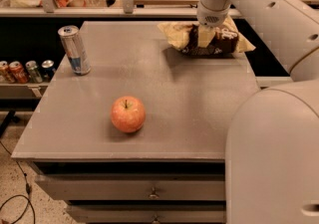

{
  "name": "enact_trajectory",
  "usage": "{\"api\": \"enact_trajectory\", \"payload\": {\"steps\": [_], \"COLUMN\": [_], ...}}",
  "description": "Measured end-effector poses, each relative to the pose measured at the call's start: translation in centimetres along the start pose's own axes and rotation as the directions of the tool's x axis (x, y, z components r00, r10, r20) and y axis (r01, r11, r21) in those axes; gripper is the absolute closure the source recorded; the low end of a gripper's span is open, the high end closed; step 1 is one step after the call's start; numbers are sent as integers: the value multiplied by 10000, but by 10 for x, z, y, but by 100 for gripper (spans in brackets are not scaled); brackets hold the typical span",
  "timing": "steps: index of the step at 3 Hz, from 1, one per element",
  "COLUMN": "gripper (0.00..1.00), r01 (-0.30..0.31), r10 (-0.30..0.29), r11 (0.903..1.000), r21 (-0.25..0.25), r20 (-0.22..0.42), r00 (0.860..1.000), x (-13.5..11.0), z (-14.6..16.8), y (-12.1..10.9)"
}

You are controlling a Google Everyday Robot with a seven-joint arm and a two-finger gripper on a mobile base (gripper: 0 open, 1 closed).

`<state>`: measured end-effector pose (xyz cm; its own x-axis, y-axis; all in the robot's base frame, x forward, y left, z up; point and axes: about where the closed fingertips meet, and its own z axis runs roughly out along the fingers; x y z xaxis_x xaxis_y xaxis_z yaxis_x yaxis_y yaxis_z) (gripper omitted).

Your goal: Pick brown chip bag

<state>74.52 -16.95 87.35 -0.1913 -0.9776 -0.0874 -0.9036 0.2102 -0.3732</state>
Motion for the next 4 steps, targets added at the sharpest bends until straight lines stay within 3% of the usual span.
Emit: {"api": "enact_trajectory", "payload": {"steps": [1, 4], "gripper": [100, 100], "r01": [62, 330], "r10": [-63, -319], "r11": [9993, 9812], "r21": [363, 1900], "r20": [25, -90], "r00": [10000, 9995], "x": [1, 7], "z": [-18, -91], "y": [-9, -46]}}
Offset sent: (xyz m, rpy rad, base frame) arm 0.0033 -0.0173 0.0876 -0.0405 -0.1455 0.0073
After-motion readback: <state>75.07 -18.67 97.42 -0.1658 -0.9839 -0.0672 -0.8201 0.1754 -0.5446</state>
